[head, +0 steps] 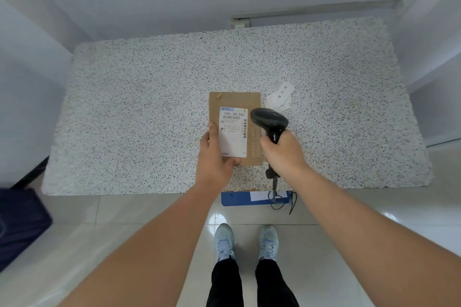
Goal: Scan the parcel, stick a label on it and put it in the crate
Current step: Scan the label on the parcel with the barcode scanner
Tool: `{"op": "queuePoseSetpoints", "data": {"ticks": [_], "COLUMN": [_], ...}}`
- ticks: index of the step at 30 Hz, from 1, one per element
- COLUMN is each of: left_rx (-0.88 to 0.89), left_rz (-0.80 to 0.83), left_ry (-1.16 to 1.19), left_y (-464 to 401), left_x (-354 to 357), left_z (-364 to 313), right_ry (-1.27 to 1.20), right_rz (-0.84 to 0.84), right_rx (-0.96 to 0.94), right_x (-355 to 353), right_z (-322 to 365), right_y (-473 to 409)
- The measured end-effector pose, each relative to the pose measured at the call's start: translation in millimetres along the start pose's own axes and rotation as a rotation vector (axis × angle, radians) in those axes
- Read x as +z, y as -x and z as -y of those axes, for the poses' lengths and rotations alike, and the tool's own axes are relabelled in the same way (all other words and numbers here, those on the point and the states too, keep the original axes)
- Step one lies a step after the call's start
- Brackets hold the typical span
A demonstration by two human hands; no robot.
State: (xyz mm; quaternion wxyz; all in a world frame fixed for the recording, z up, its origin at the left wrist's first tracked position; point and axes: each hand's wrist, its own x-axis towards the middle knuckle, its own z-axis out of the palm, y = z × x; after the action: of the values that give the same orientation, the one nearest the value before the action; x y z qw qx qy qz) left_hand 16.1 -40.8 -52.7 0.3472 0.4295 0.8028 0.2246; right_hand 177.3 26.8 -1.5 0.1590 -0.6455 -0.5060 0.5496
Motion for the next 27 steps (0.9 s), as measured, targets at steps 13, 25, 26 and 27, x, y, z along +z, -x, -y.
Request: {"op": "queuePoseSetpoints", "data": {"ticks": [13,25,26,27], "left_rx": [-0.013,-0.034,-0.035,-0.036], "left_rz": [-0.003,-0.016,-0.015,-0.014], "left_ry": [0.053,0.095,0.095,0.094], "left_y": [2.2,-0.4,-0.2,-0.1], "left_x": [9.3,9.5,9.2,9.0], "left_z": [0.8,0.0,-0.6,-1.1], "right_ry": [0.13,0.173,0.181,0.187], "right_rz": [0.066,0.038,0.038,0.039], "right_rx": [-0.003,0.013,0.013,0.013], "right_x": [27.8,25.0,24.8,24.6], "right_z": [10.2,20.2,20.8,20.8], "right_y": [6.6,17.1,17.8,18.1]}}
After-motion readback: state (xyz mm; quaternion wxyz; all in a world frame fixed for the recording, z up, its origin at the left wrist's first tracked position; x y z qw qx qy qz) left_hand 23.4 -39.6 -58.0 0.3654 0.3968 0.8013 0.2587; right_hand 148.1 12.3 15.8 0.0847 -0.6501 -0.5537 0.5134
